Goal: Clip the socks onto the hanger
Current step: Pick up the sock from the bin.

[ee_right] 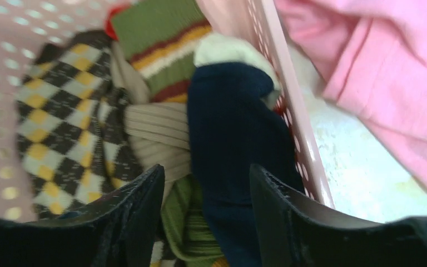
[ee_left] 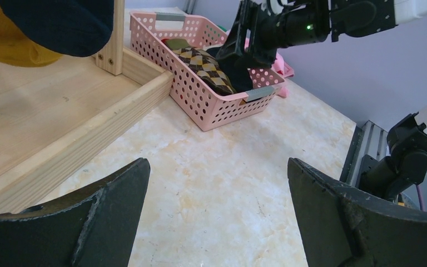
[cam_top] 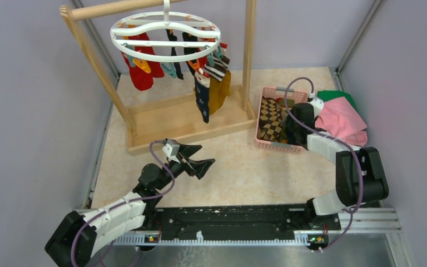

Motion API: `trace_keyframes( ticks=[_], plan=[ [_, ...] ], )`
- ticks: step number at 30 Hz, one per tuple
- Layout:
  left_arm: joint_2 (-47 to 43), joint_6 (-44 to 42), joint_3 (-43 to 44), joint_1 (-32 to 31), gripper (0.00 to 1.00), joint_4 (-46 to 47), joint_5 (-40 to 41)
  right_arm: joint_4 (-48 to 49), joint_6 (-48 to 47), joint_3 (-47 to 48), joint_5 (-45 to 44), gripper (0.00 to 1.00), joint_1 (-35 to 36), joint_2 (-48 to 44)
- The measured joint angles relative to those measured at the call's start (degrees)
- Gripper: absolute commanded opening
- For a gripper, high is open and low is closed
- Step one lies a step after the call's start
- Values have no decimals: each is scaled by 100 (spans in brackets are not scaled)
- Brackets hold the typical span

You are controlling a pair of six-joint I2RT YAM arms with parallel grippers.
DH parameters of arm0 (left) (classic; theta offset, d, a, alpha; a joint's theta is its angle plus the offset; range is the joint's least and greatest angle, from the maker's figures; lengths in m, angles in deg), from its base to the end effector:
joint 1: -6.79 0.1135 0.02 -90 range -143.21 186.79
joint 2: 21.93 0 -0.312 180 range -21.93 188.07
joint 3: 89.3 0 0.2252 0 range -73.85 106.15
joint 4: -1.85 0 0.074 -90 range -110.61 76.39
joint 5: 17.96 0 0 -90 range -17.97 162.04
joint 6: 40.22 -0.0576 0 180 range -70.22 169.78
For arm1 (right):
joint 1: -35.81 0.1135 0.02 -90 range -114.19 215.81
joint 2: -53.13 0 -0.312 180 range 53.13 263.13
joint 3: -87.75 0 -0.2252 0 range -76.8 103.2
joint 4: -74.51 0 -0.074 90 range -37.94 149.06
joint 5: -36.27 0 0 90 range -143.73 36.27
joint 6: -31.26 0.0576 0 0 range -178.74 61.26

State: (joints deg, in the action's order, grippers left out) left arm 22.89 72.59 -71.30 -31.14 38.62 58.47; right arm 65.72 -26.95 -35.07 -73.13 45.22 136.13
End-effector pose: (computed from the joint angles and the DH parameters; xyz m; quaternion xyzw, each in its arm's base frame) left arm 0.0924 -0.0892 0.2543 0.1737 0.6212 -0.4500 0.6176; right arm 0.2895 0.0286 0.2522 0.2462 0.8410 0.0215 0.4813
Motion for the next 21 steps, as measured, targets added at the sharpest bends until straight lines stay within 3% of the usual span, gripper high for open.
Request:
trace_keyframes(
  ticks=[5,8,13,17,21],
  plan=[
    [-138,0,-9,0,99,-37,-2,-162,179,2,20,44,-90,378],
    [-168,-2,-11,0,99,-39,0,-153,236,39,7,23,-105,540],
    [-168,-2,-11,0,99,-42,-4,-33,304,52,44,3,-103,667],
    [-168,-2,-11,0,99,-44,-4,24,273,-11,52,0,-105,479],
    [-162,0,-9,0,99,-42,-9,153,133,-243,96,0,-105,-332]
  ],
)
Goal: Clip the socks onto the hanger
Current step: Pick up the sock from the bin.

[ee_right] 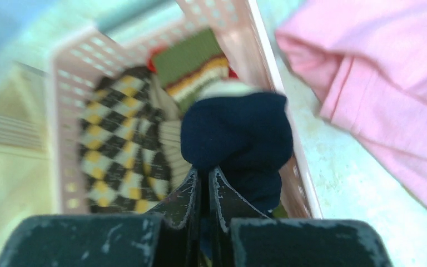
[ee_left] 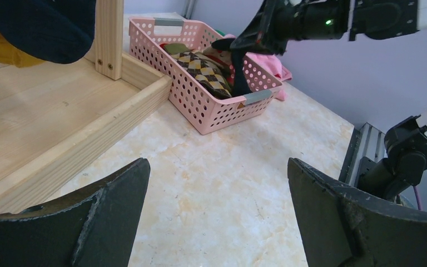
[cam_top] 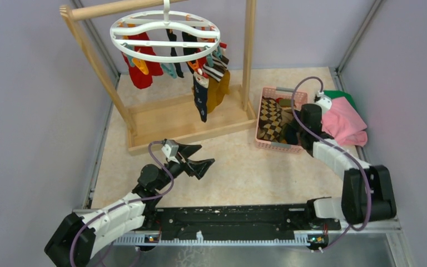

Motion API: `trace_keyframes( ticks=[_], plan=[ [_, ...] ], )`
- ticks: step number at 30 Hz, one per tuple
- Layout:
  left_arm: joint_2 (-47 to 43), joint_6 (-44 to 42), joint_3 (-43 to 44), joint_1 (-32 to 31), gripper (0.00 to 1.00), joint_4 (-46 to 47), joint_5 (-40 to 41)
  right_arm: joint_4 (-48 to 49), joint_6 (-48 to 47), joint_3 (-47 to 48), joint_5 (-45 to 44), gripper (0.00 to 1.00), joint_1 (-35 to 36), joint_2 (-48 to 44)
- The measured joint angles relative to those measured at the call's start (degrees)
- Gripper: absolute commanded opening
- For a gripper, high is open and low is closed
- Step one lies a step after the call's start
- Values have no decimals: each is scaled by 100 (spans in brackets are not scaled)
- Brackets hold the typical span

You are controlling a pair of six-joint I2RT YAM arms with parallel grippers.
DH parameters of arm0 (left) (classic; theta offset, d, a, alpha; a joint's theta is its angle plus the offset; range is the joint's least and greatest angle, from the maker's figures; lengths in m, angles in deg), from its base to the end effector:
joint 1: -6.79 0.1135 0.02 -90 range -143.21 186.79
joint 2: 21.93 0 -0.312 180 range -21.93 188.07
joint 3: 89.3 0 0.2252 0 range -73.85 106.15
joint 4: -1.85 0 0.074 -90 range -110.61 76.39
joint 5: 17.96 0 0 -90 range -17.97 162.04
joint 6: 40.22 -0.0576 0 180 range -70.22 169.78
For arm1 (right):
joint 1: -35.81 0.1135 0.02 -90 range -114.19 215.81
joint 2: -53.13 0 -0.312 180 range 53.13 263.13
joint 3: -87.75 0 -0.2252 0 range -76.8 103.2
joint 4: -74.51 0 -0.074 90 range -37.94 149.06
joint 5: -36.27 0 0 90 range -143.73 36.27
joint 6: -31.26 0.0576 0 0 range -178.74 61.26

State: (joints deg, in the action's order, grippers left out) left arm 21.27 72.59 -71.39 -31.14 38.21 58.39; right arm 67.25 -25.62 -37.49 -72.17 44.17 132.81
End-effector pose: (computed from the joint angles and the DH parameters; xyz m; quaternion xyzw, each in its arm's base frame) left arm 0.0892 -0.0868 0.2558 0.1740 0.6135 -0.4527 0.6232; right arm 0.2769 0.0223 0.2571 0.2609 0.8274 0.0378 0.4959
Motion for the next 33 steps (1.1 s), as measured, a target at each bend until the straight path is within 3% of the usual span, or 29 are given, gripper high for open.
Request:
trace_keyframes(
  ticks=[3,9,16,19,24,29,33],
  plan=[
    [57,0,0,0,99,2,-11,221,-164,-122,59,0,0,-776],
    [186,7,0,0,99,4,-74,761,-459,-236,369,0,0,-1443],
    [208,39,0,0,99,31,-208,1805,-997,-1161,1996,0,-2,-2035],
    [284,70,0,0,99,129,-278,1895,-1158,-1117,2201,0,-2,-2028],
    [396,127,0,0,99,179,-396,1709,-1276,-791,2168,12,-2,-1469],
    [389,133,0,0,99,173,-455,1309,-1309,-179,2675,20,-4,-264],
    [247,133,0,0,99,131,-452,931,-1322,22,3163,46,-2,269]
  ],
)
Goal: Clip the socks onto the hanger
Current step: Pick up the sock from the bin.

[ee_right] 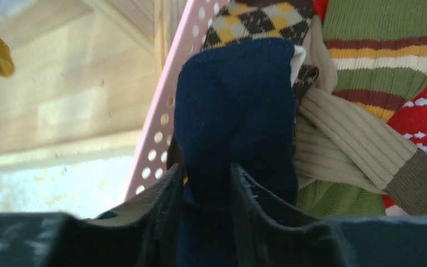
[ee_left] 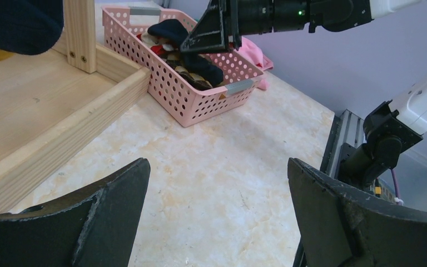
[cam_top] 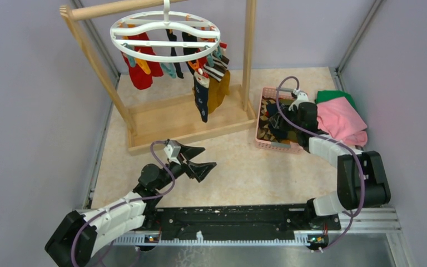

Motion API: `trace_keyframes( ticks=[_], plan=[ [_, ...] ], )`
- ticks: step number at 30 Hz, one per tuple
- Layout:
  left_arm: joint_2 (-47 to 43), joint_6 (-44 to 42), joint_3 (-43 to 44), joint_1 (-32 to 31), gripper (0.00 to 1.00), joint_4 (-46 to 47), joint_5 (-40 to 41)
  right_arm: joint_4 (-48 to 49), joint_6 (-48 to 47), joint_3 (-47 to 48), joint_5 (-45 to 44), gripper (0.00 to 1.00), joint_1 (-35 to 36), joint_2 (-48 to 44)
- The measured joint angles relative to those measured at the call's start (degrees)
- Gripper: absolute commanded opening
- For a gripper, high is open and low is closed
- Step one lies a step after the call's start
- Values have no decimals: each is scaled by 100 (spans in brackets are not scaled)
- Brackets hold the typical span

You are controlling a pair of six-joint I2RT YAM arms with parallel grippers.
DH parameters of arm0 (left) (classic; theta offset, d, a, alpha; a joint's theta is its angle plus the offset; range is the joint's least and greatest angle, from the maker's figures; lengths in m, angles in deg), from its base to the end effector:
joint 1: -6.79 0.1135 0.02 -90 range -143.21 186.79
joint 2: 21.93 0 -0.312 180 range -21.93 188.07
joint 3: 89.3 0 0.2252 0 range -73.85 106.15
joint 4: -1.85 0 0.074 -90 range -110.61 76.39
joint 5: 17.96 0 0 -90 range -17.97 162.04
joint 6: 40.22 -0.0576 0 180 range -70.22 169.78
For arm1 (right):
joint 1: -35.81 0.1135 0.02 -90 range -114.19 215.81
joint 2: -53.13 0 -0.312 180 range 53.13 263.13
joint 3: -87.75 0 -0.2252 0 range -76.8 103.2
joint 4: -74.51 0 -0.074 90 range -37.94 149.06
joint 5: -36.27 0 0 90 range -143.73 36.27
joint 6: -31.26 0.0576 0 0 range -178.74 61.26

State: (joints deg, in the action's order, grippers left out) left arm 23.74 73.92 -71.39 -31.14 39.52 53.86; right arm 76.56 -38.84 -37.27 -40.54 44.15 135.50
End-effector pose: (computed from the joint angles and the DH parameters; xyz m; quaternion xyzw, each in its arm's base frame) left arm 0.0900 -0.0929 0.2539 0.1963 0.6162 -0.4768 0.5953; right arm 0.2911 0.0560 0.2635 0.0234 0.8413 0.2237 0.4915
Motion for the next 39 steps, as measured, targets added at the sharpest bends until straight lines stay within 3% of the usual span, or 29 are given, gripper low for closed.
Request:
trace_keyframes(
  ticks=[7,12,16,25,31,39],
  plan=[
    [-151,-4,0,0,99,-11,13,-520,-153,0,-87,67,0,-415],
    [22,-4,0,0,99,17,2,-470,-245,81,-203,67,0,-1093],
    [166,-2,2,0,99,44,-20,-479,-350,592,-258,65,0,-868],
    [144,-2,13,0,99,39,-28,-1143,-640,1740,-208,52,17,678],
    [149,-2,46,0,99,39,-28,-1694,-824,1965,-376,41,85,1106],
    [146,-2,55,0,99,39,-31,-2022,-942,2166,-503,2,94,1342]
  ],
)
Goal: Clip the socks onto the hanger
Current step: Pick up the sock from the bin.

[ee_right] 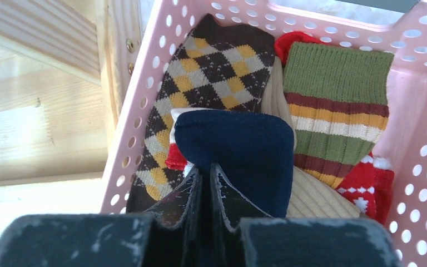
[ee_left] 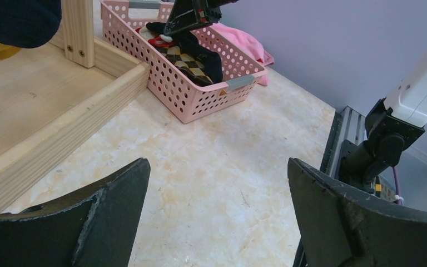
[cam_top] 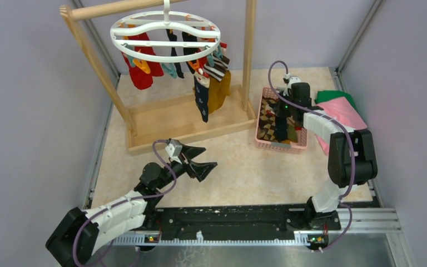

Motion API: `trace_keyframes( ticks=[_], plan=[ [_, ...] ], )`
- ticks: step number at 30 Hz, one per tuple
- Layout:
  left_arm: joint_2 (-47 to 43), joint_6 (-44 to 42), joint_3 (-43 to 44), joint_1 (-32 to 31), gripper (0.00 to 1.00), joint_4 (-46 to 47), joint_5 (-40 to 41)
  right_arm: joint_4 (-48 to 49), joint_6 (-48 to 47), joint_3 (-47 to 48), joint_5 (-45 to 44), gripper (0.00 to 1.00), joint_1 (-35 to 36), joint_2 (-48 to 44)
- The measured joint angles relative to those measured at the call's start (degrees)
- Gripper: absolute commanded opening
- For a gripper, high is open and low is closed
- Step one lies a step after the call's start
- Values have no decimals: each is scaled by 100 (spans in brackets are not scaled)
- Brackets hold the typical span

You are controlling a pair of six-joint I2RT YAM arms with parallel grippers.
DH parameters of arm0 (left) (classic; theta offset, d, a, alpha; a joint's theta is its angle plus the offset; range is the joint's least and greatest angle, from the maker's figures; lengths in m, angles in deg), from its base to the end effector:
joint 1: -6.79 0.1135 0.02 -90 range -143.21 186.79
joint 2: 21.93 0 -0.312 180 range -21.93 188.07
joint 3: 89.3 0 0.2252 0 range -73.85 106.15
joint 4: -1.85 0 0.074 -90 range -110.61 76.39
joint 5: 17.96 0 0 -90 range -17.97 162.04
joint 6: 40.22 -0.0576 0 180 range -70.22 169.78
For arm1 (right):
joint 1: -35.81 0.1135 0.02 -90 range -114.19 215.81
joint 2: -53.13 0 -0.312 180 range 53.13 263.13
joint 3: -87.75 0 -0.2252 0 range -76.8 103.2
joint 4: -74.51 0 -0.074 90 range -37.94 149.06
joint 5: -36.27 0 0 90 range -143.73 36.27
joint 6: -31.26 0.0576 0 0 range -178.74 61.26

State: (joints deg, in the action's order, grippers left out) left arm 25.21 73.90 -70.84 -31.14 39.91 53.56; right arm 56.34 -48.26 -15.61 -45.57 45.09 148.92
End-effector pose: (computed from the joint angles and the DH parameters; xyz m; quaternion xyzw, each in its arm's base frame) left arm 0.0931 -0.0957 0.2551 0.1983 0.6192 -0.4769 0.5914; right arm 0.3623 0.0675 0.2706 -0.0222 0.8942 0.1388 0.4251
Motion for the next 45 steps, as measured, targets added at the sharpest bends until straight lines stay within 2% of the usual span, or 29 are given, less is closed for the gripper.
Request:
trace_keyframes(
  ticks=[7,12,19,24,29,36,40,45],
  plan=[
    [-129,105,0,0,99,-22,-2,144,15,-240,-94,0,0,-317],
    [-129,551,0,0,99,227,-2,385,116,-743,170,0,-2,-1696],
    [684,2006,138,0,99,1366,-133,1532,590,-1075,1244,0,85,-3104],
    [1331,3340,365,0,99,2192,-188,2037,804,-1762,1794,0,640,-3495],
    [1609,4533,487,-11,99,2474,-120,2485,929,-2426,2039,0,1158,-3606],
    [1563,5558,481,-232,98,2203,398,3200,1126,-3209,2076,0,1545,-3604],
    [1200,5965,481,-313,98,1386,664,3641,1174,-3646,2057,0,1766,-3659],
    [680,6067,481,-341,98,315,922,3932,1161,-4140,1952,0,1886,-3871]
  ],
)
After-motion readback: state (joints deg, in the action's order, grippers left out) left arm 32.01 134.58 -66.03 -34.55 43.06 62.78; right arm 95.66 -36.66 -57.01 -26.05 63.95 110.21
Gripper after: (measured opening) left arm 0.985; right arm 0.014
